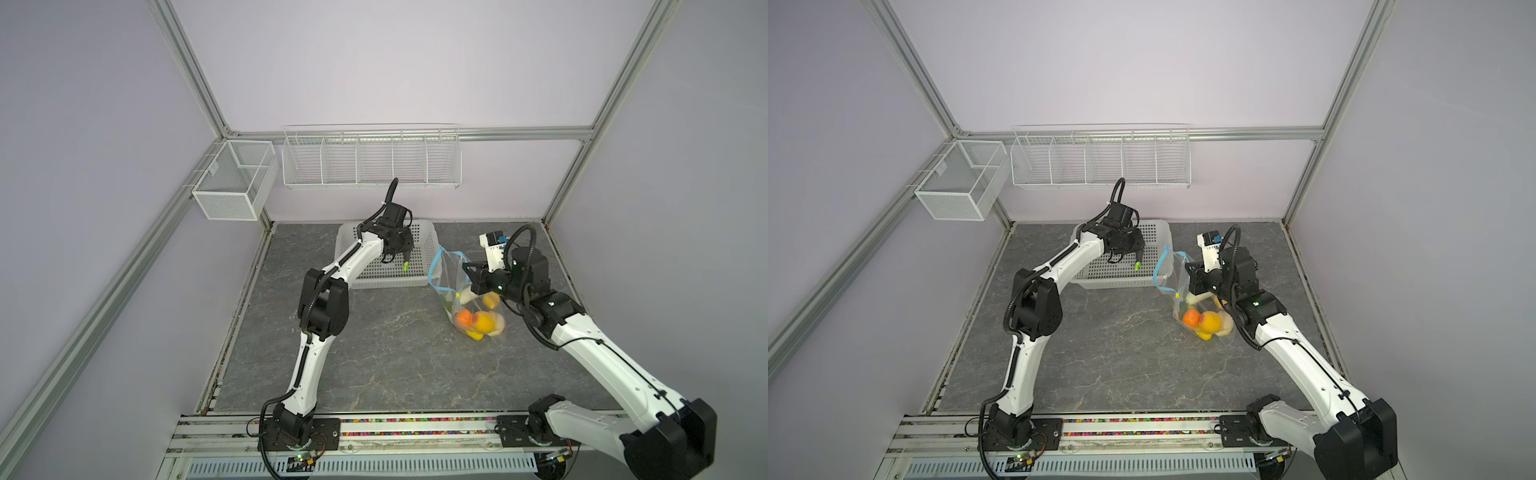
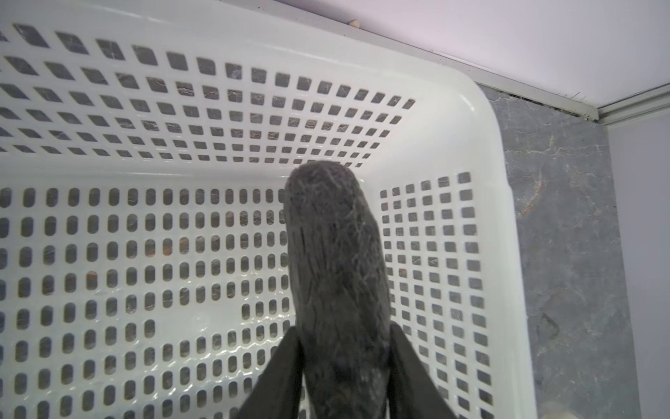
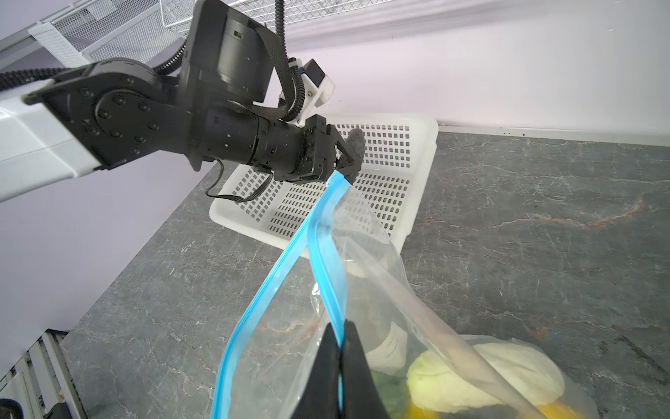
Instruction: Place the food in the zip-top bag and seal the zipper
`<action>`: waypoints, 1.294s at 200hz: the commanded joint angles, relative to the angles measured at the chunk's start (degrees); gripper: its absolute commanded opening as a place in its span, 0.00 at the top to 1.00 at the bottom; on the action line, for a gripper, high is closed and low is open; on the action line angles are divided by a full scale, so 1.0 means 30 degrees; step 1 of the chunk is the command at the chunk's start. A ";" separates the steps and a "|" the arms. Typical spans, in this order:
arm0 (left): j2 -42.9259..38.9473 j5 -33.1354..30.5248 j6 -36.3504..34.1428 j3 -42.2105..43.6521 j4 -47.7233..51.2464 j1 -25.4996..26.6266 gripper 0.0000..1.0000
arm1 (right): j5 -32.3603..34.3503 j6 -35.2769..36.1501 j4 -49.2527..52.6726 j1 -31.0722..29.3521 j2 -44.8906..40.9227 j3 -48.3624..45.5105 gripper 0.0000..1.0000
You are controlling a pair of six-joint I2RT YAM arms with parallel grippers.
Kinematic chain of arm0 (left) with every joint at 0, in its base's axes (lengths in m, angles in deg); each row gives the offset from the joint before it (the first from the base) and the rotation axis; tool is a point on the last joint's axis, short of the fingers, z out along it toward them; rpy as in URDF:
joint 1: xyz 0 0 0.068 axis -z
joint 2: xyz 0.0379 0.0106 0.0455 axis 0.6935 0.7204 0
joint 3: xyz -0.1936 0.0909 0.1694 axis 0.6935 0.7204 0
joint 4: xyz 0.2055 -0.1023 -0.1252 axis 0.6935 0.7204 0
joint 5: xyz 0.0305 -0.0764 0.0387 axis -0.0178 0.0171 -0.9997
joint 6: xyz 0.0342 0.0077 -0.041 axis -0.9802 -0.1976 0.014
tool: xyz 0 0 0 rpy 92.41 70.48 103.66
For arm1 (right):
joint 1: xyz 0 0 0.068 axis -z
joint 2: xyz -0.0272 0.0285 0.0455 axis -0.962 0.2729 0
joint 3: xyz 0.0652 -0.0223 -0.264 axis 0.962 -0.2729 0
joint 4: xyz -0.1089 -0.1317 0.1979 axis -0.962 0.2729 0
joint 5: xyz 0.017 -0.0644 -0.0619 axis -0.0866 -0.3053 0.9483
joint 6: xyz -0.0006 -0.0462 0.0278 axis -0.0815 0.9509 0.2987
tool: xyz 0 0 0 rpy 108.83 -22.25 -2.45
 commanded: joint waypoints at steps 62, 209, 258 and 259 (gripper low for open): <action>-0.2515 0.1815 0.0050 0.0870 0.0981 -0.0248 0.65 | -0.1185 -0.0276 -0.0588 0.0021 0.0513 0.0596 0.93; -0.8395 0.5556 0.1534 0.6059 0.0951 -0.0328 0.65 | -0.1637 0.0603 -0.1505 -0.0784 0.1094 0.0551 0.93; -0.9975 0.7437 0.1561 0.6475 0.2598 -0.0424 0.65 | -0.1575 0.0566 -0.2125 -0.0821 0.0623 -0.0083 0.93; -1.0003 0.7485 0.1553 0.6487 0.2634 -0.0424 0.65 | -0.1593 0.0576 -0.2133 -0.0822 0.0623 -0.0083 0.93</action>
